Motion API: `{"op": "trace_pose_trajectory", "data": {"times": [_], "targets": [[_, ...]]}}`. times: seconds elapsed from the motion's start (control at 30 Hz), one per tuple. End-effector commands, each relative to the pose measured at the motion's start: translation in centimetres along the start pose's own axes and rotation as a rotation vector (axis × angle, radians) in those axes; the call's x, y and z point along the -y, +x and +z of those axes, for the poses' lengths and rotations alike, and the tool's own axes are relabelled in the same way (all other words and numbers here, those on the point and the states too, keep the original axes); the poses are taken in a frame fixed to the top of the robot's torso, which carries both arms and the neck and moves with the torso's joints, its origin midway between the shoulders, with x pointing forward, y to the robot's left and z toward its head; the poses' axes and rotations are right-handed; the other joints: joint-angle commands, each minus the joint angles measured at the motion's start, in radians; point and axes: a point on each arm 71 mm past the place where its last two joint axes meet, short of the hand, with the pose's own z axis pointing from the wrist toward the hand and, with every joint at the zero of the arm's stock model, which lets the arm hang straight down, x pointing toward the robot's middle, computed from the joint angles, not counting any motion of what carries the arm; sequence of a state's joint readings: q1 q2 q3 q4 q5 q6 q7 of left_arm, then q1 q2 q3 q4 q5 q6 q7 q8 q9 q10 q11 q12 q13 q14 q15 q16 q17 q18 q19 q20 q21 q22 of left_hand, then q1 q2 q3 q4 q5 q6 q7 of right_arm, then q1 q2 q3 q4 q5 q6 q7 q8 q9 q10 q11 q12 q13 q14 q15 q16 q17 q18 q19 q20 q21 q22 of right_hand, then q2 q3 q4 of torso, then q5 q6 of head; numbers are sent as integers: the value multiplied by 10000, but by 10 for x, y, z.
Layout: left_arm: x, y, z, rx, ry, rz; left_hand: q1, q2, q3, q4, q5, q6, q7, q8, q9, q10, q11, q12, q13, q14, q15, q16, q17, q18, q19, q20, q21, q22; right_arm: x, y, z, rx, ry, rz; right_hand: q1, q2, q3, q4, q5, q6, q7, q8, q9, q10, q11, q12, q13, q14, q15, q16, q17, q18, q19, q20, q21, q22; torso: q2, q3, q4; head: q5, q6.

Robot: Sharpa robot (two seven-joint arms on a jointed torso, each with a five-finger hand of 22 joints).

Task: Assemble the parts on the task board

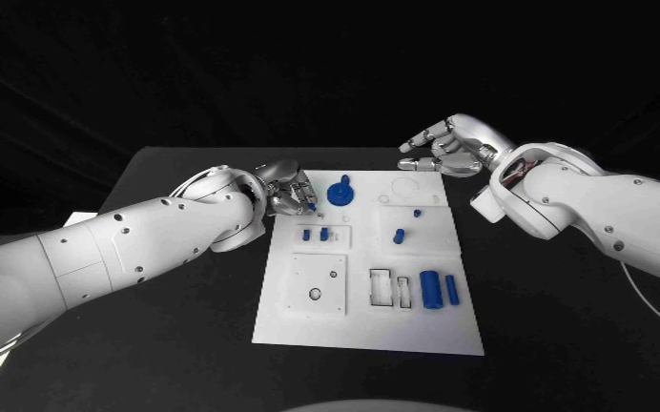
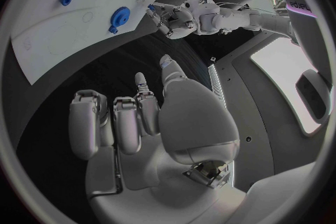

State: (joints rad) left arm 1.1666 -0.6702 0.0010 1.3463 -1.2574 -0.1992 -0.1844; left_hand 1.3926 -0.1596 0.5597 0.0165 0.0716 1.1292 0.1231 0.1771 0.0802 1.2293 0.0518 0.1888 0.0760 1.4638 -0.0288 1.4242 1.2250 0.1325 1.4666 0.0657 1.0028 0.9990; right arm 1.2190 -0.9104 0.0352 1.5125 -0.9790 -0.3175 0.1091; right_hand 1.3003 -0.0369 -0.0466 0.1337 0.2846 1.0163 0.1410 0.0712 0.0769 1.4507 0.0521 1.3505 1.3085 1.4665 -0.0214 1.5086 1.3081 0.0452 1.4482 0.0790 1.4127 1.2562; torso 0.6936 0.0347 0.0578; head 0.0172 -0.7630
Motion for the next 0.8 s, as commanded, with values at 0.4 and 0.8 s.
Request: {"op": "trace_pose_trajectory", "data": {"times": [0.4, 0.8], "targets": [[3, 14, 8, -448, -81, 304, -113, -31, -127, -5, -18, 32, -4, -63, 8, 96, -4, -79, 11, 444, -44, 16, -32, -125, 135, -41, 4, -11, -2, 3, 1, -173, -118, -26, 26, 61, -30, -15, -97, 2, -28, 34, 16, 7, 5, 54, 1178, 808, -15, -39, 1657, 198, -67, 11, -28, 21, 3, 12, -14, -20, -49], [7, 17, 9, -553, -26, 531, -115, -30, -134, -10, -17, 39, -7, -66, 8, 110, -8, -83, 14, 445, -45, 20, -25, -126, 136, -41, 11, -2, -2, 3, 1, -177, -126, -24, 26, 61, -30, -15, -97, 2, -28, 34, 16, 7, 5, 54, 1178, 808, -15, -39, 1657, 198, -67, 11, -28, 21, -5, 14, -4, -18, -55]]}}
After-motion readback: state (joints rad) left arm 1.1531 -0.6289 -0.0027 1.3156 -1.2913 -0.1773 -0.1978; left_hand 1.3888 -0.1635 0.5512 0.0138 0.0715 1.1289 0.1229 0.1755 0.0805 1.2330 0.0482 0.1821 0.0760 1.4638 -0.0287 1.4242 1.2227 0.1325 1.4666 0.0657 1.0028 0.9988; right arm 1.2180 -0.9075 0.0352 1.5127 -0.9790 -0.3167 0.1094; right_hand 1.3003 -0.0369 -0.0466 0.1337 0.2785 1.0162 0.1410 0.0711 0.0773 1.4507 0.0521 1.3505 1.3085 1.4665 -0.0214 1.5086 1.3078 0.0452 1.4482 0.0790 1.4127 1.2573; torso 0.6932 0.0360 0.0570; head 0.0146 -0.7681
